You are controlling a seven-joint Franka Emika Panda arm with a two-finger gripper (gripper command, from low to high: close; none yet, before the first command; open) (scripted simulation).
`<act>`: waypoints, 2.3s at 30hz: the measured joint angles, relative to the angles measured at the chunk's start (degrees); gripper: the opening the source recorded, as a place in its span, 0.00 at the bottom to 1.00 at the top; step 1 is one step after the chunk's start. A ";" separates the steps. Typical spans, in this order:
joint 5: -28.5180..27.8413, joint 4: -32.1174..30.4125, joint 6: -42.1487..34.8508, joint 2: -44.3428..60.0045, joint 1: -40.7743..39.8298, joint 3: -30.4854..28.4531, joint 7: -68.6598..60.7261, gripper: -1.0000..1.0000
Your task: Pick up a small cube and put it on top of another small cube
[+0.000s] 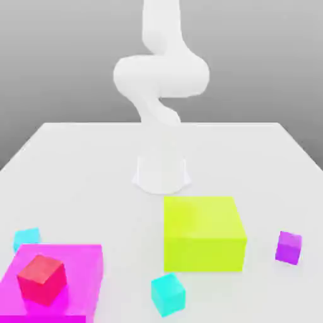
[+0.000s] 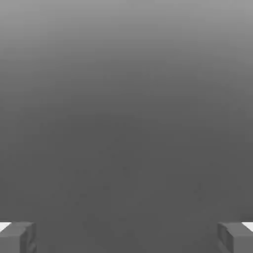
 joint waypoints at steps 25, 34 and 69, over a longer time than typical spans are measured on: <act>32.49 -8.72 9.27 47.09 5.85 -29.62 -61.20 0.50; 27.66 -13.70 19.48 54.50 1.08 -34.70 -71.93 0.50; 6.55 -4.99 10.78 52.10 8.68 -43.58 -63.03 0.00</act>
